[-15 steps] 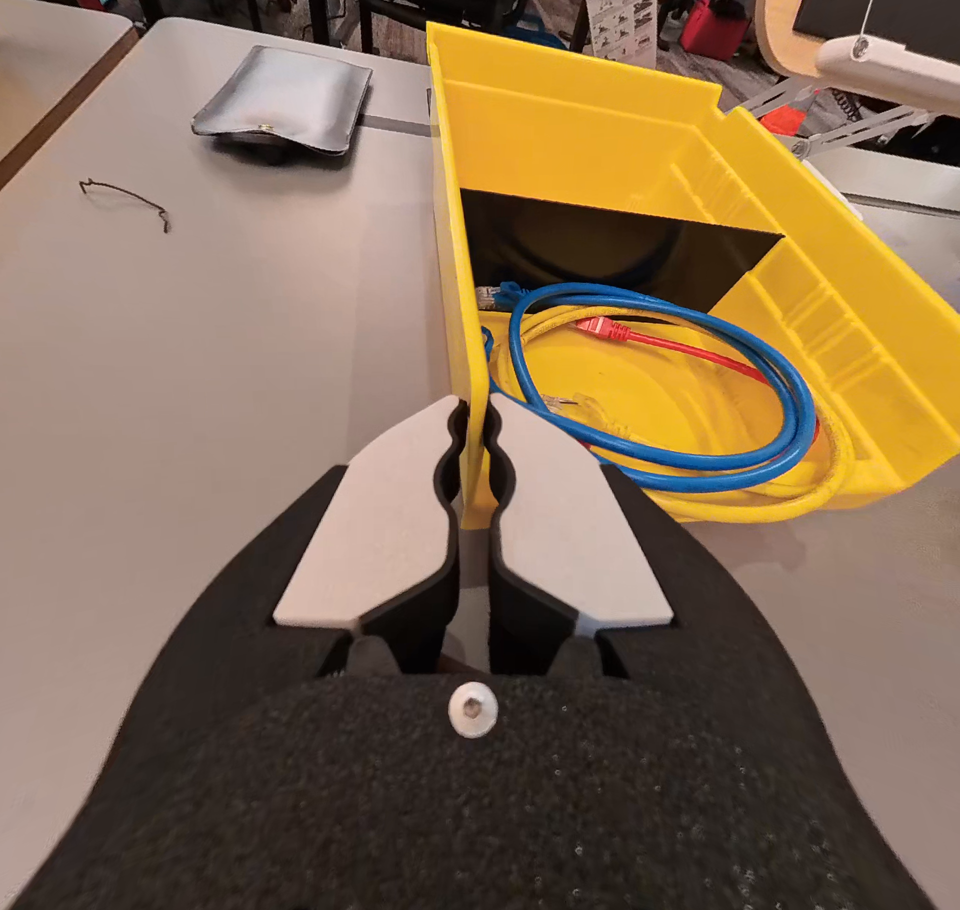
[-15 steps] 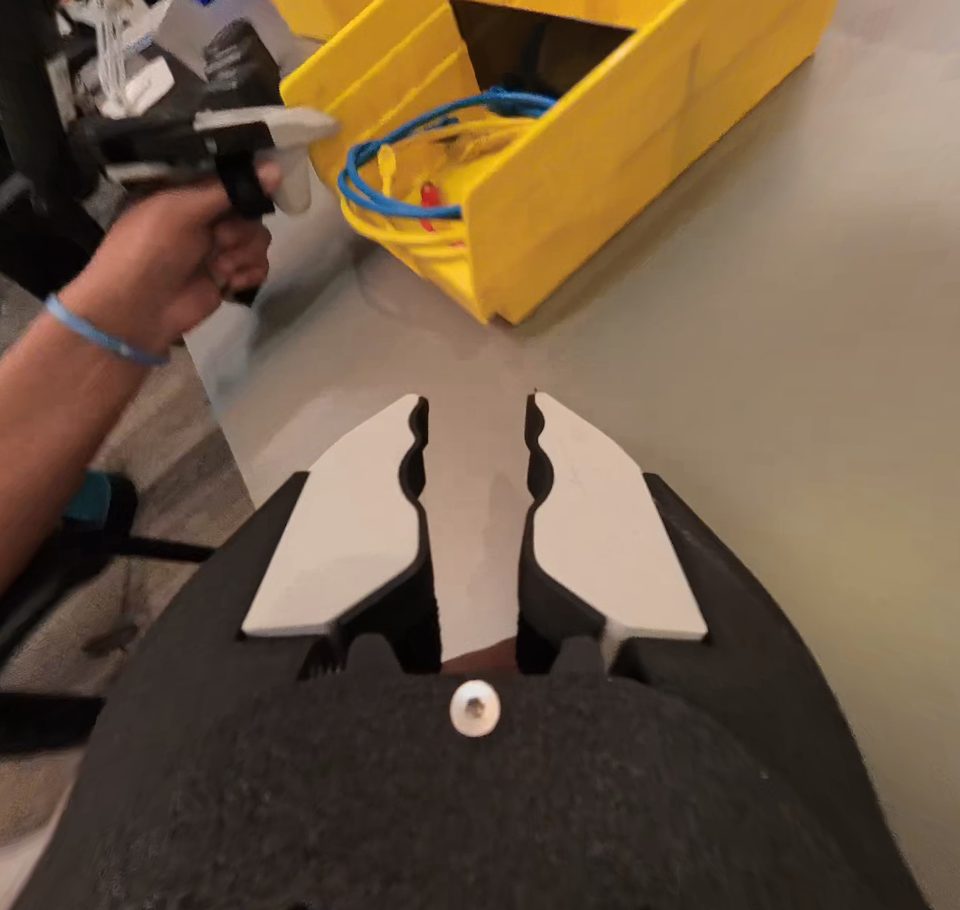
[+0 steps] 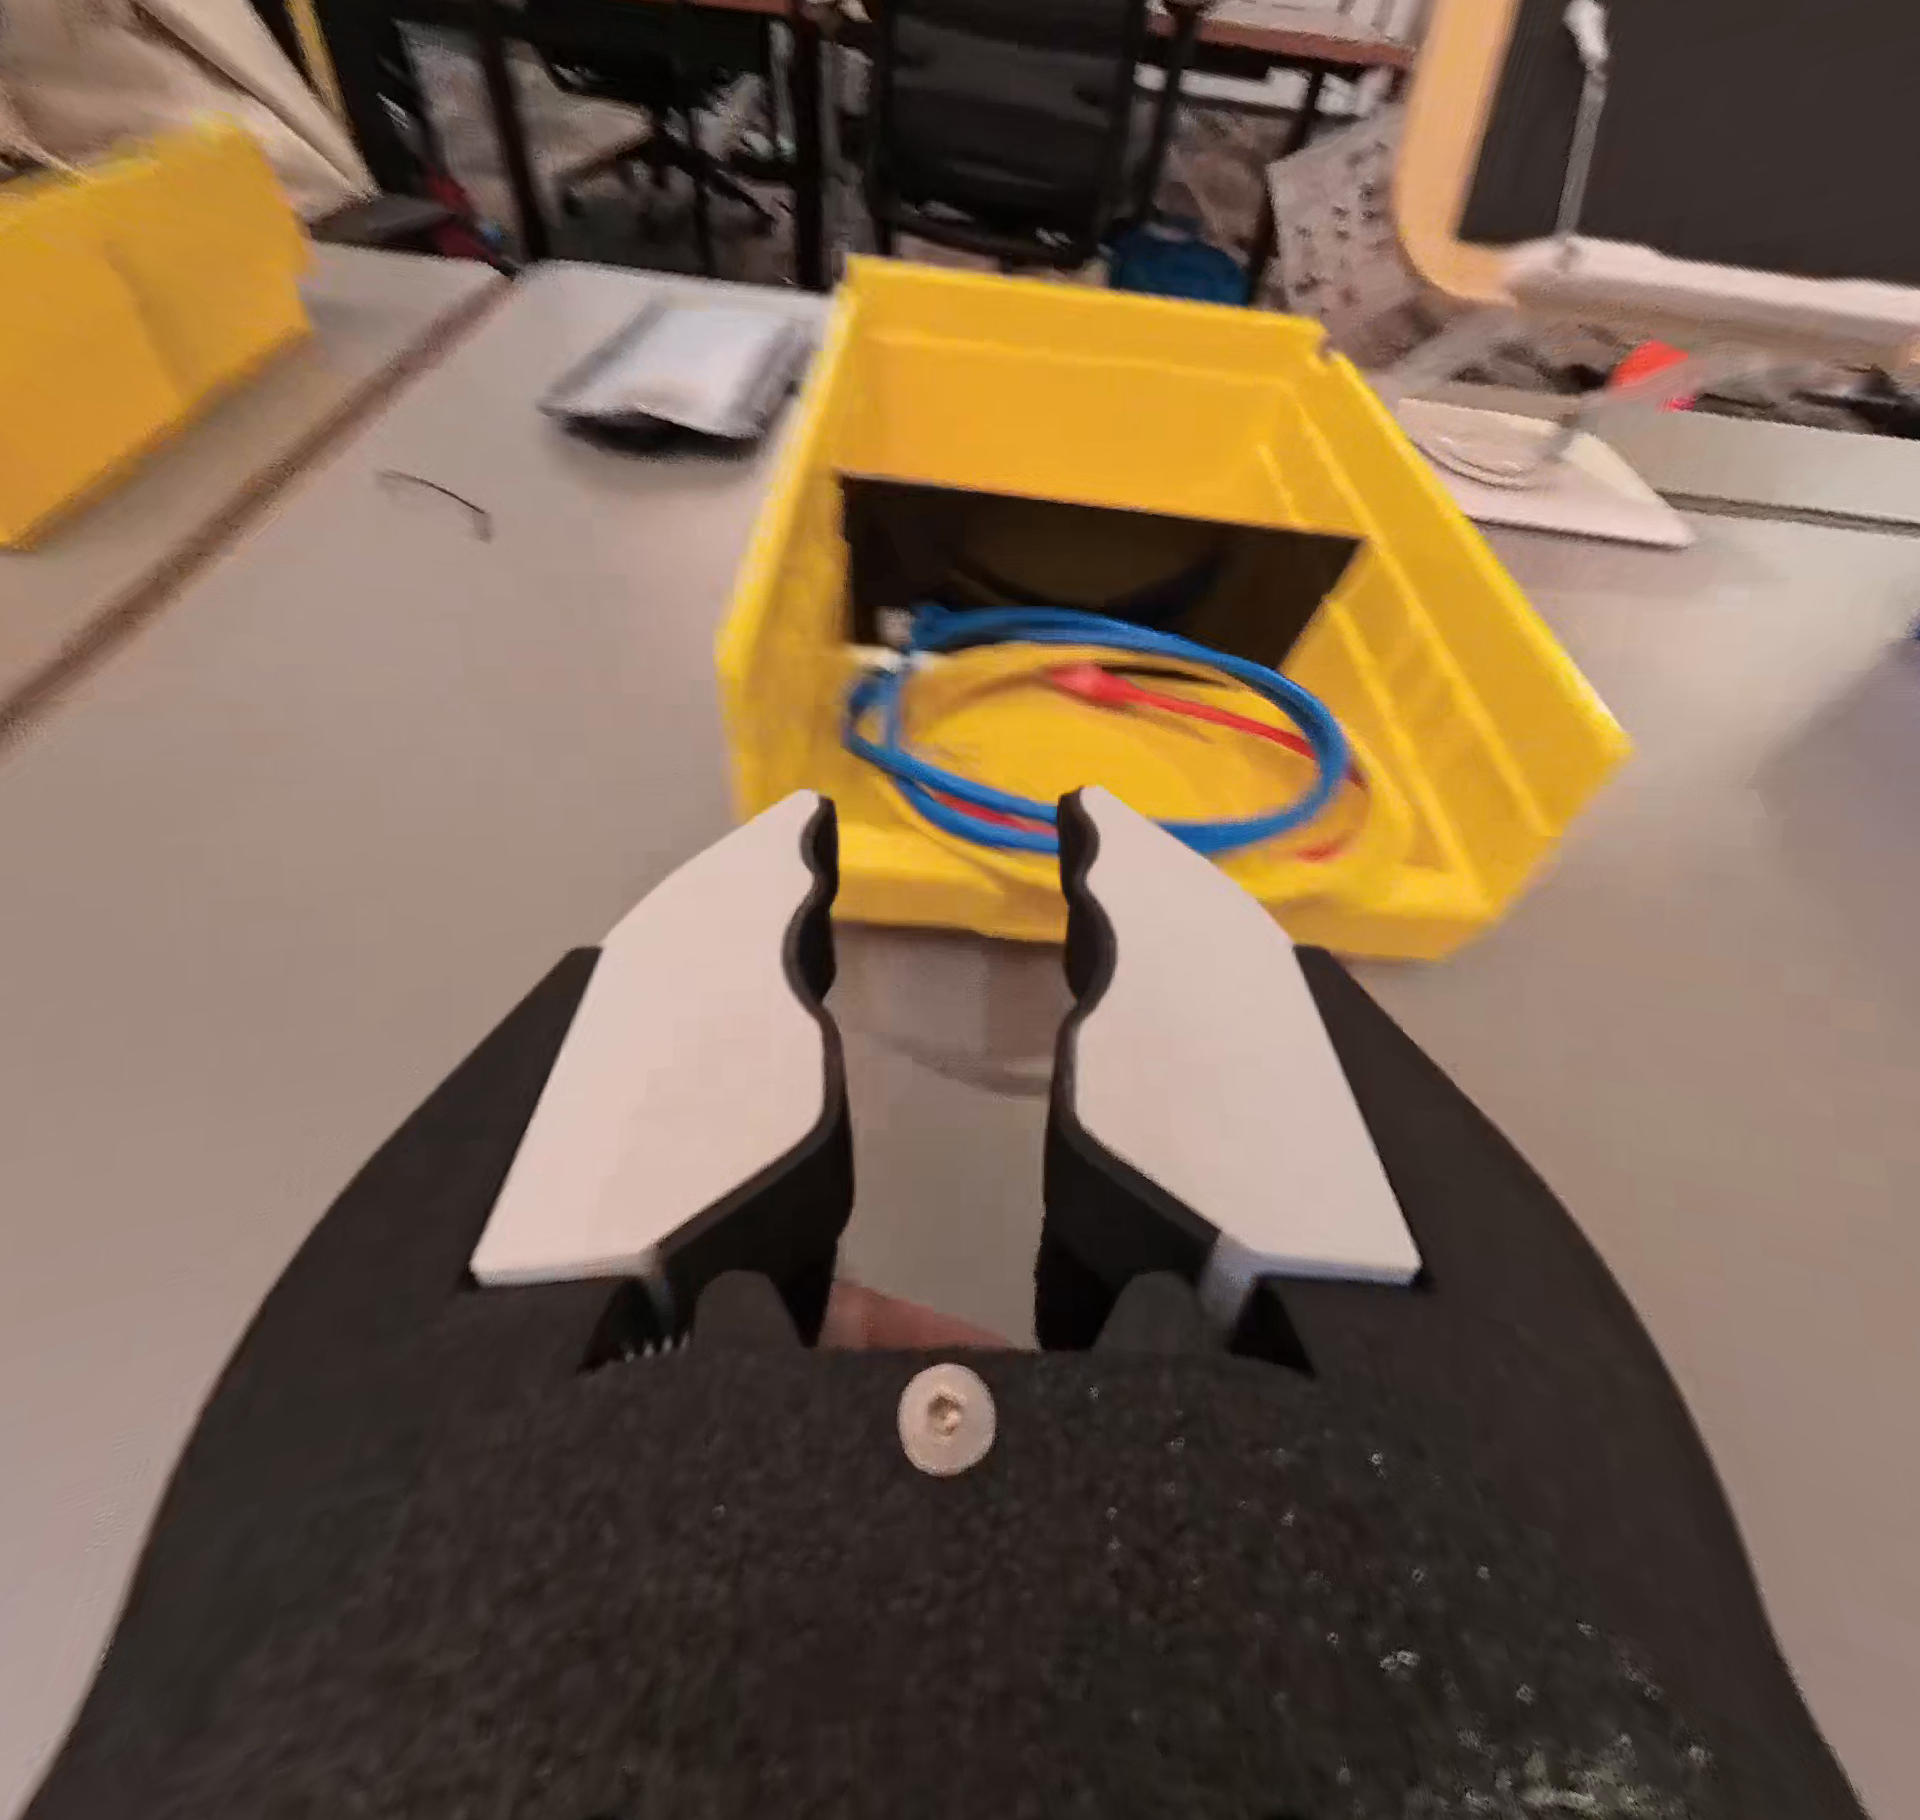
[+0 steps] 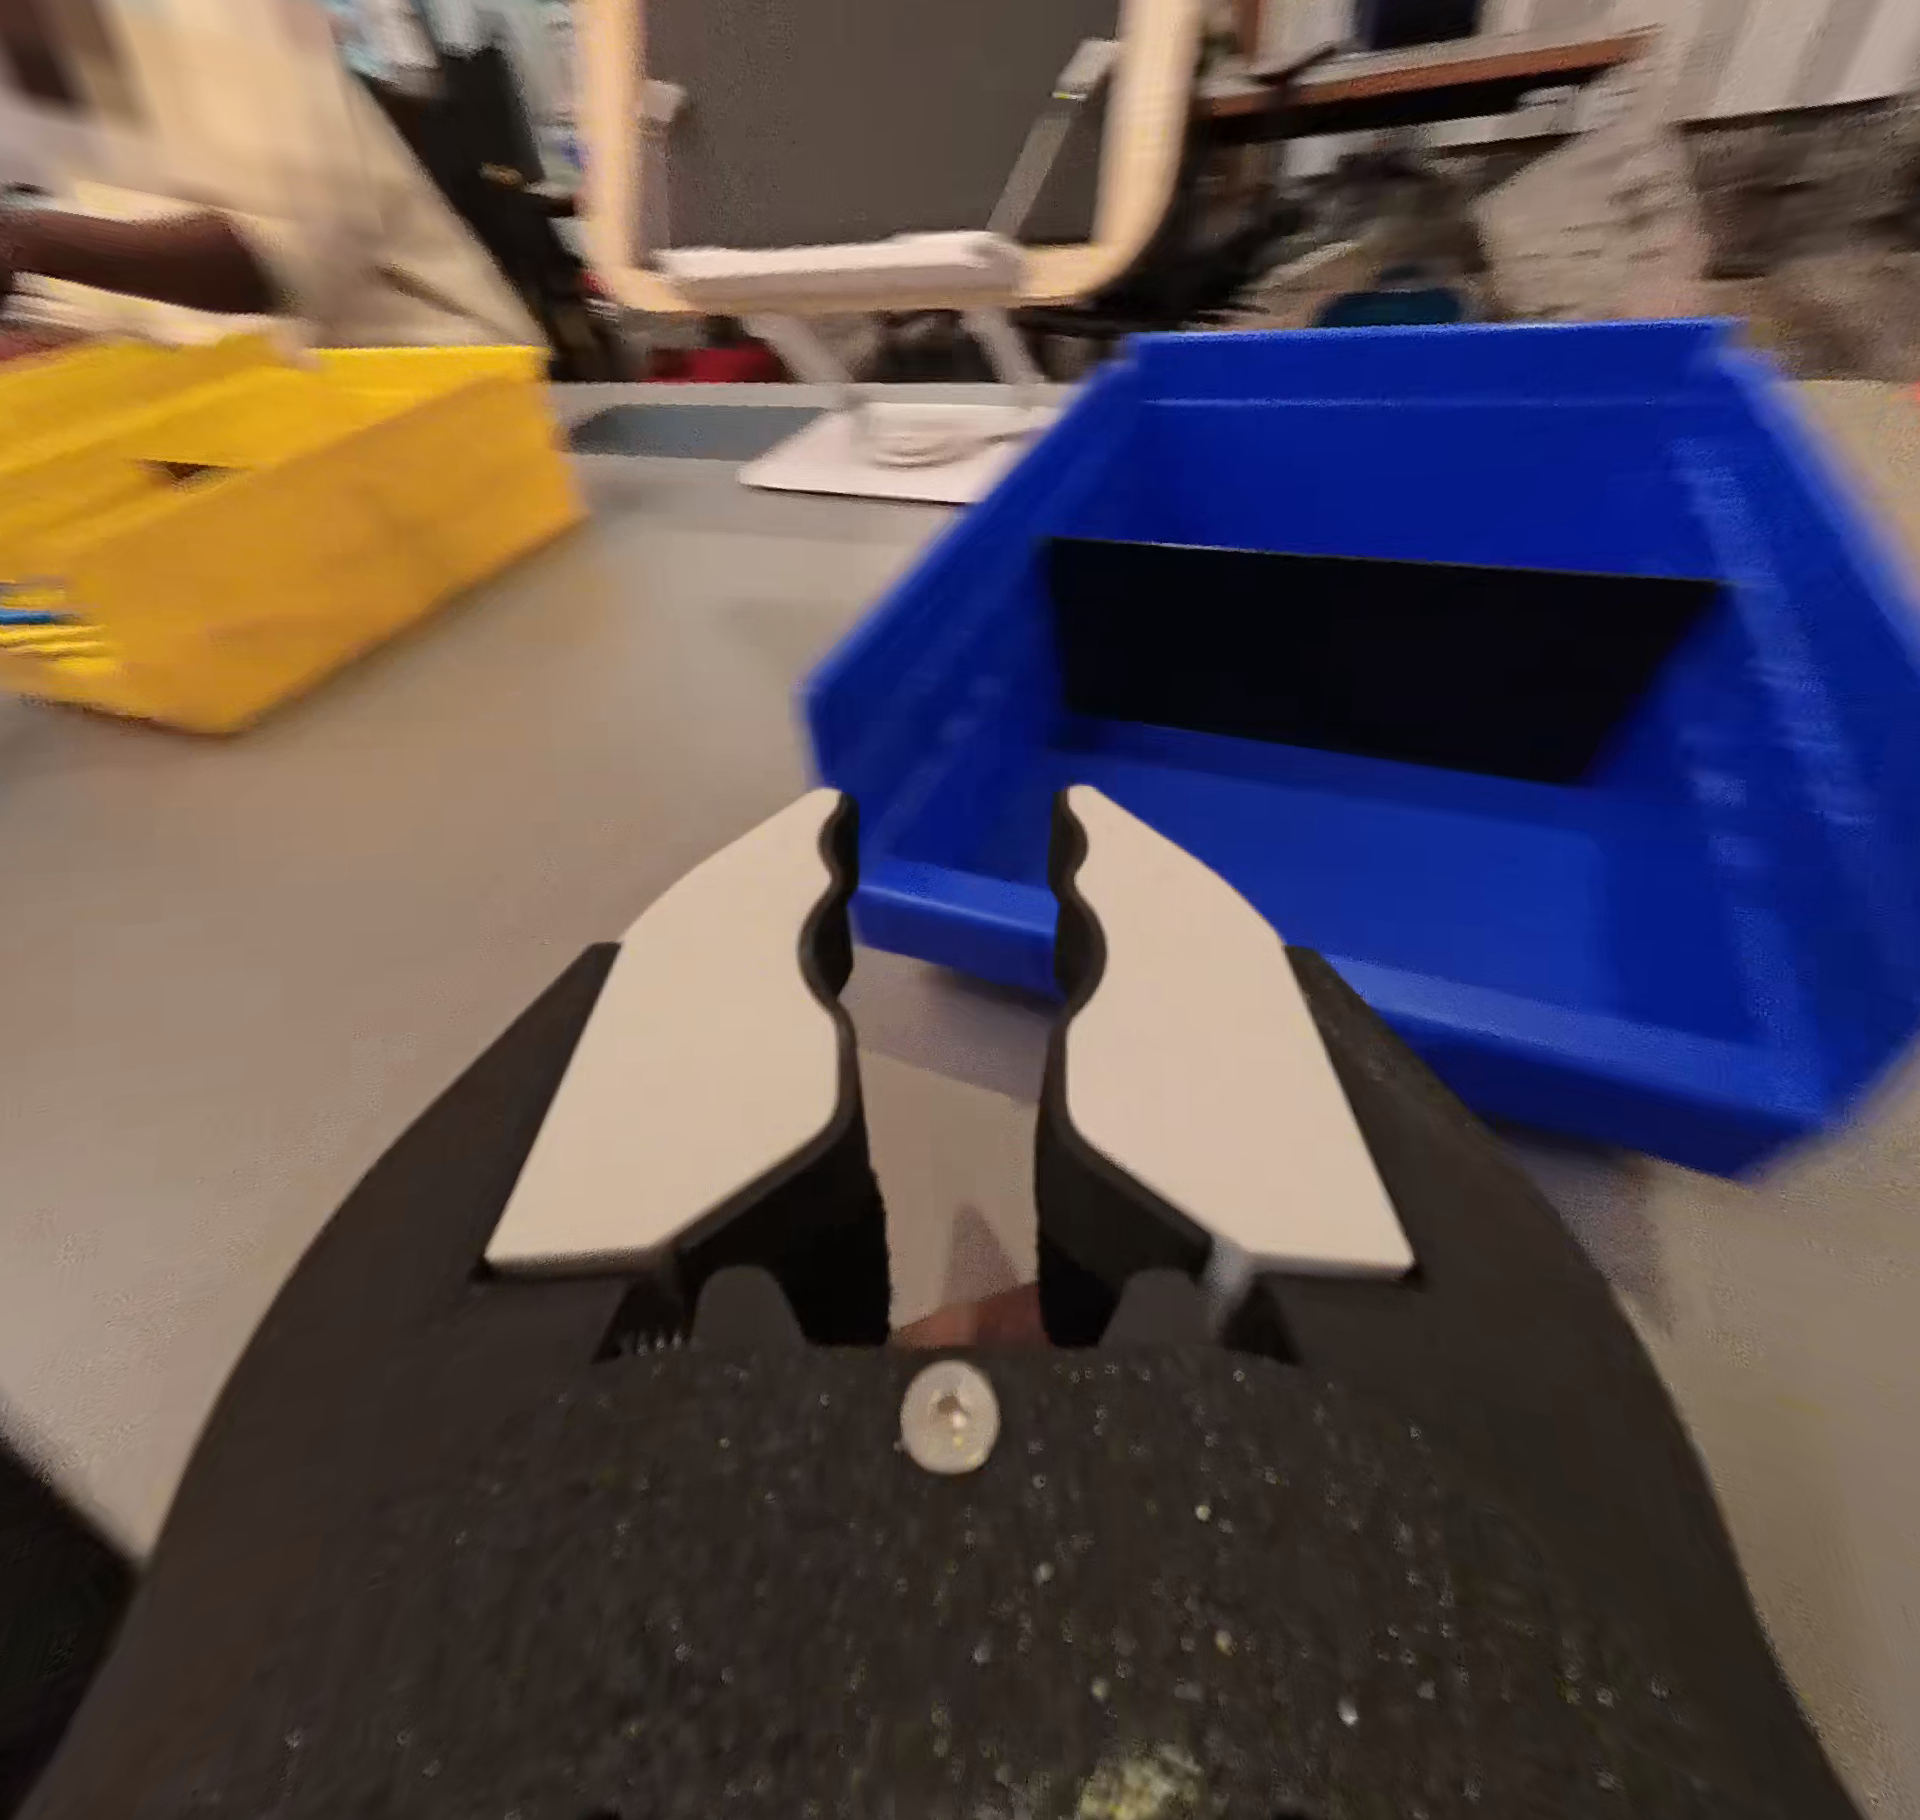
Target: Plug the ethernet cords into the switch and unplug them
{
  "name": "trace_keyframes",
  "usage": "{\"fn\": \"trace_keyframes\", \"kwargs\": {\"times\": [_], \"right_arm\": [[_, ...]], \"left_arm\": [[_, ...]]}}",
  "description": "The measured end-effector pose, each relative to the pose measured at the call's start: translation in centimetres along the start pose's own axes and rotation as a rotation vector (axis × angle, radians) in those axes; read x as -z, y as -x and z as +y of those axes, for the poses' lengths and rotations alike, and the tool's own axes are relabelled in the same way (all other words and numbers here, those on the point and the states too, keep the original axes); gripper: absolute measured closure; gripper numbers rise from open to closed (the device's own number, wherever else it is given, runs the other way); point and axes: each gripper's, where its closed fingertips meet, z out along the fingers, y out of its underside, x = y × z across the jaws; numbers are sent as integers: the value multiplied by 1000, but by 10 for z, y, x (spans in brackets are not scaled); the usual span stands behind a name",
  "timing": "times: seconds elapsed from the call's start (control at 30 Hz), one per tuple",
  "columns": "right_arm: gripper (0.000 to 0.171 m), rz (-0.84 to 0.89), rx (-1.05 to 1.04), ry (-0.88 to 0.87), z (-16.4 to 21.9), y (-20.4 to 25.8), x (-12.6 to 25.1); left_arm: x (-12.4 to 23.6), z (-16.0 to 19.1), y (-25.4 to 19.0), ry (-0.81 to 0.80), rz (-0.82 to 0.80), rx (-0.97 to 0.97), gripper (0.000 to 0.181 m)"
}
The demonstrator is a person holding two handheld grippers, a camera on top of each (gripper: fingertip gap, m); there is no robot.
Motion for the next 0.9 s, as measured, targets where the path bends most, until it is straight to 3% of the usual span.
{"fn": "trace_keyframes", "kwargs": {"times": [0.13,0.4,0.9], "right_arm": [[136,272,-18,86,18,-54,9],[137,403,9,127,28,-73,9],[139,295,-253,123,36,-65,13]], "left_arm": [[-4,46,-63,137,182,48,141],[-6,71,-99,233,295,-129,141],[-12,67,-96,203,275,-165,144]]}}
